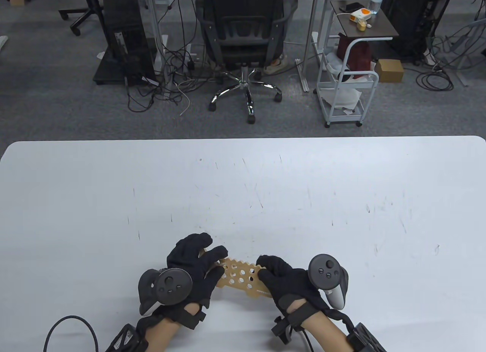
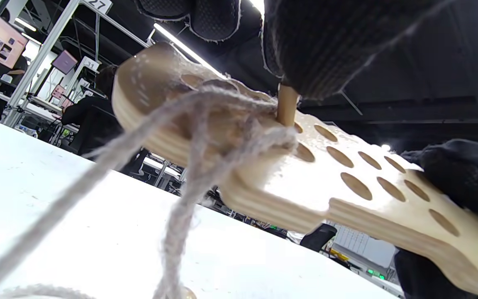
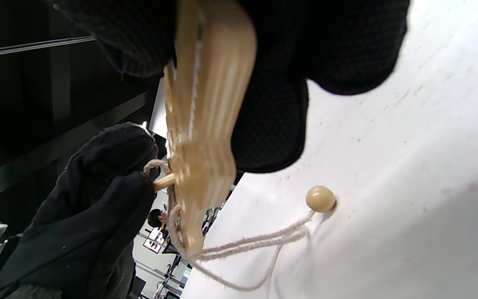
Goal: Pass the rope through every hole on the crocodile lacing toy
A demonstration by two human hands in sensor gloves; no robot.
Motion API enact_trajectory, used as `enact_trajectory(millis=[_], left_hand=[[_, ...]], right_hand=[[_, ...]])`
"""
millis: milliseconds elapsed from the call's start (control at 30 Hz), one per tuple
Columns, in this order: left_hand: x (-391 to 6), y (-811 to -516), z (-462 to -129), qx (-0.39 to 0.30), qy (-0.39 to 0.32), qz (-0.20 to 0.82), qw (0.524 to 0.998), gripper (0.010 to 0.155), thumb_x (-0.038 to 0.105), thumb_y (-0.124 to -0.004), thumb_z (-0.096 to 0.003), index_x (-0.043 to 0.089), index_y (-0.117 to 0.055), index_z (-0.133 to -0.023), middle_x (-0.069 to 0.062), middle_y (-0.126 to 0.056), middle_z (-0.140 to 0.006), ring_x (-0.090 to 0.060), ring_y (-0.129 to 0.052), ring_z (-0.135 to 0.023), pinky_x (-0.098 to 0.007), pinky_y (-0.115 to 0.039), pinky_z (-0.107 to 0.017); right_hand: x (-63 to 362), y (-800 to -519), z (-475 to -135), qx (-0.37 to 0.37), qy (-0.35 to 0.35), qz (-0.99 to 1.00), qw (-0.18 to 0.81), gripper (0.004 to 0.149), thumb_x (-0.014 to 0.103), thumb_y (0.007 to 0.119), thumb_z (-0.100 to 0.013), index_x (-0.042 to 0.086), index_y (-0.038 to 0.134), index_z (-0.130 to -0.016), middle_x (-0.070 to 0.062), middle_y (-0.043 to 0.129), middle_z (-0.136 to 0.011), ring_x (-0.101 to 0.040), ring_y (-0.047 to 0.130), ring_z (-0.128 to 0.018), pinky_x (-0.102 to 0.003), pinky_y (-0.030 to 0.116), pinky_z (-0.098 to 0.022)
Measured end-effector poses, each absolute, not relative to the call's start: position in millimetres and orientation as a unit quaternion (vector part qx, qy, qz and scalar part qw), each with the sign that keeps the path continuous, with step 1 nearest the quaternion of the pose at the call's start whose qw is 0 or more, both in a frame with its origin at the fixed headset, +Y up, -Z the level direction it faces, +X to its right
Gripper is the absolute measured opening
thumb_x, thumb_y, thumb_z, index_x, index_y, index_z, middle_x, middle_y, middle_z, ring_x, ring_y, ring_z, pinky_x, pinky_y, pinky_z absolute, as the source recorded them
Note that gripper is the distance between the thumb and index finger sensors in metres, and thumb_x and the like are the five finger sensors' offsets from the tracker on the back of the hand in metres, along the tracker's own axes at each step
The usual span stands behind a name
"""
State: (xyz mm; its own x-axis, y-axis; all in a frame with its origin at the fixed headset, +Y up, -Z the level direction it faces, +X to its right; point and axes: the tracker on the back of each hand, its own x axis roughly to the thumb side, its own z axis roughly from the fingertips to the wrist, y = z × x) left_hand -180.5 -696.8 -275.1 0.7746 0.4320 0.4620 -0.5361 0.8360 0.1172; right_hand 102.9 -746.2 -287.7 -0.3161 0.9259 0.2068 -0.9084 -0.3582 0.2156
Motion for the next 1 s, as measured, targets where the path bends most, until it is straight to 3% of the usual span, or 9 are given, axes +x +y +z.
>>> enact_trajectory(millis=[633,1000], left_hand=[[-186,-695,-275,0.122,-0.199,0.279,0.931,0.064,0.045,-0.090,-0.0420,0.042,-0.065,-0.100,-0.005,-0.045,-0.113,-0.036,-0.041,-0.106,-0.058,-0.034,-0.079],[-220,-689,-284,0.161,-0.121,0.291,0.935,0.062,0.045,-0.087,-0.0430,0.042,-0.065,-0.101,-0.005,-0.050,-0.112,-0.036,-0.045,-0.105,-0.058,-0.036,-0.078]], right_hand=[[104,-746,-288,0.140,0.025,0.807,0.573,0.049,0.034,0.078,-0.047,0.009,0.070,-0.088,-0.008,0.097,-0.072,-0.025,0.108,-0.049,-0.043,0.082,-0.040],[109,-743,-287,0.126,0.012,0.800,0.586,0.049,0.034,0.077,-0.046,0.010,0.070,-0.089,-0.008,0.097,-0.072,-0.027,0.106,-0.048,-0.045,0.080,-0.041]])
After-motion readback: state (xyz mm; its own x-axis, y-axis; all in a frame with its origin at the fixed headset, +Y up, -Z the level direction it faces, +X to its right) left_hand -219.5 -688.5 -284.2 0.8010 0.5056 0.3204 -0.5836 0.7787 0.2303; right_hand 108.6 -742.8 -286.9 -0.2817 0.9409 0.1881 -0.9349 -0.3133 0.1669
